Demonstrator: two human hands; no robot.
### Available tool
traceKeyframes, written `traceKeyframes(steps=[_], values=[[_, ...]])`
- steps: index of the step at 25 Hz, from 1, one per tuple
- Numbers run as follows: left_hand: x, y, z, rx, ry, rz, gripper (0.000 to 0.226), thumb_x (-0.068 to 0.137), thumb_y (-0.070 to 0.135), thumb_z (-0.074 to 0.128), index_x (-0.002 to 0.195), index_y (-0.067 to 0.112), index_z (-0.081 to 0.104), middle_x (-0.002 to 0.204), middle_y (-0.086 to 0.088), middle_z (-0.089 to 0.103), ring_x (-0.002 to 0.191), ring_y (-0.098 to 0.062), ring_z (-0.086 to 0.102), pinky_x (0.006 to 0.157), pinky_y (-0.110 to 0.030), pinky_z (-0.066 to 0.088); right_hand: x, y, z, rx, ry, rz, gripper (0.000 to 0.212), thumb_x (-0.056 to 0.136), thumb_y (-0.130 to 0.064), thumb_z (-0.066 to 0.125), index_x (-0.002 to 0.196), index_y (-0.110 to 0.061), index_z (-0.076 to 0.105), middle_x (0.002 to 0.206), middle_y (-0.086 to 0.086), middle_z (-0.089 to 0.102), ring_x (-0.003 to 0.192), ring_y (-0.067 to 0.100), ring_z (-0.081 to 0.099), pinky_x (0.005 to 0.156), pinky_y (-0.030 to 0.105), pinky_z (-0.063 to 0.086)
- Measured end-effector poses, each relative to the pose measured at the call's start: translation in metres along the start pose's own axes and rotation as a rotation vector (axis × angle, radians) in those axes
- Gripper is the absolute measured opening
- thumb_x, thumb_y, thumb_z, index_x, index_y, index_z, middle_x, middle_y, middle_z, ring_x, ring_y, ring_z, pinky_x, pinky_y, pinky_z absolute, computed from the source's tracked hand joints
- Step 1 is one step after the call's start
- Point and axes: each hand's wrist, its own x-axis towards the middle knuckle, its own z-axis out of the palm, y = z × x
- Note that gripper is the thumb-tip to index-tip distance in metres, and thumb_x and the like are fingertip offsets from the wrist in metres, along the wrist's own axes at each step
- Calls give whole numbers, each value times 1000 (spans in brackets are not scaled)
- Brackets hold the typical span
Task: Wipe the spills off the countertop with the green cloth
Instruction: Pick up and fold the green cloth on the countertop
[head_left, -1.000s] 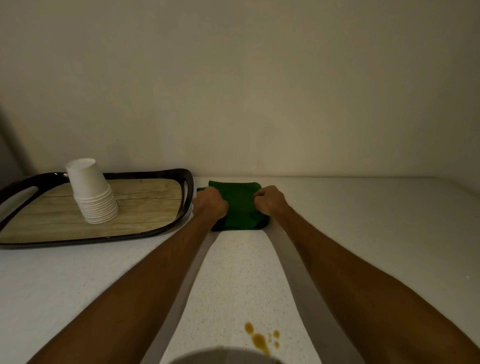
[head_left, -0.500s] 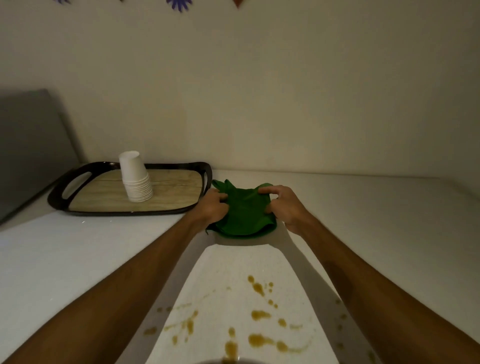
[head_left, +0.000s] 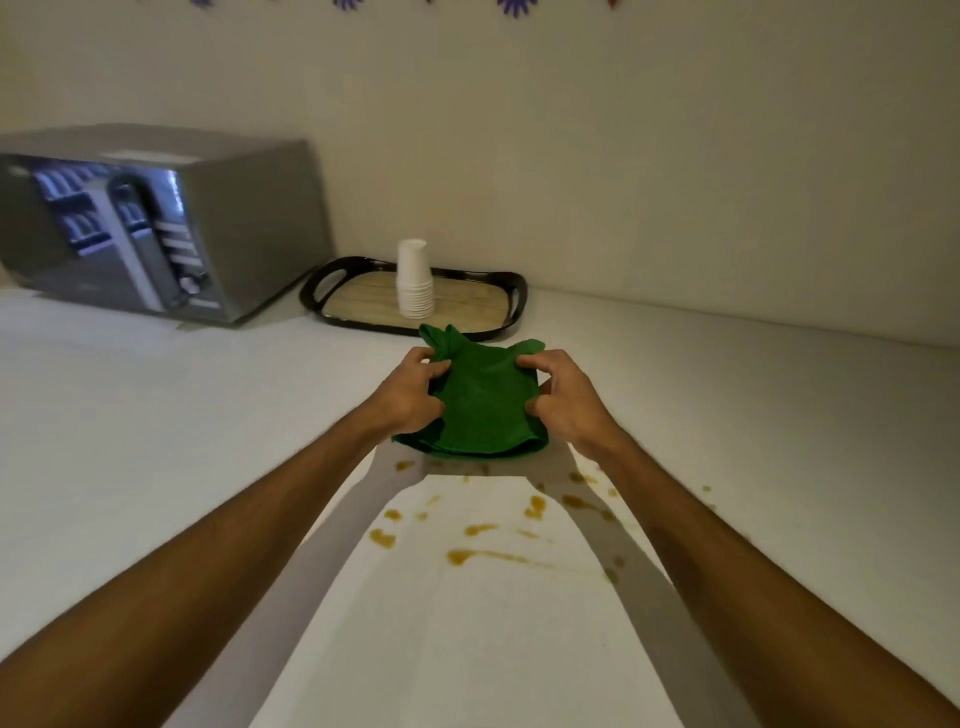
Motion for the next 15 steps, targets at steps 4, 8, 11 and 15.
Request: traceKeyframes(steps=[4,8,11,15], values=[[-42,-41,-27,112,9,-42,74,84,-5,59,152,13,34,157,-1,20,139,-24,36,111,-30,37,-19,-28,44,-145,-84,-128,65,83,16,63,145,-3,54,142,12,47,123,30,55,108,38,48],[-71,-79,-32,216,26,-84,79,79,-4,60,152,10,33,157,1,20,132,-26,45,104,-37,46,-27,-38,84,-293,-177,-183,66,83,15,60,146,0,50,145,13,43,132,29,48,113,33,41],[-77,-105,-35,230,24,-82,75,78,-5,60,149,8,37,156,3,22,125,-26,50,99,-38,50,-31,-42,111,-319,-193,-182,61,80,17,58,140,2,55,142,14,45,130,30,50,107,23,39],[-73,-132,-44,169,25,-77,68,80,-7,59,144,7,43,153,-1,27,128,-26,47,102,-31,45,-32,-45,129,-346,-166,-26,52,85,13,60,136,1,59,140,14,46,125,29,51,96,15,38]])
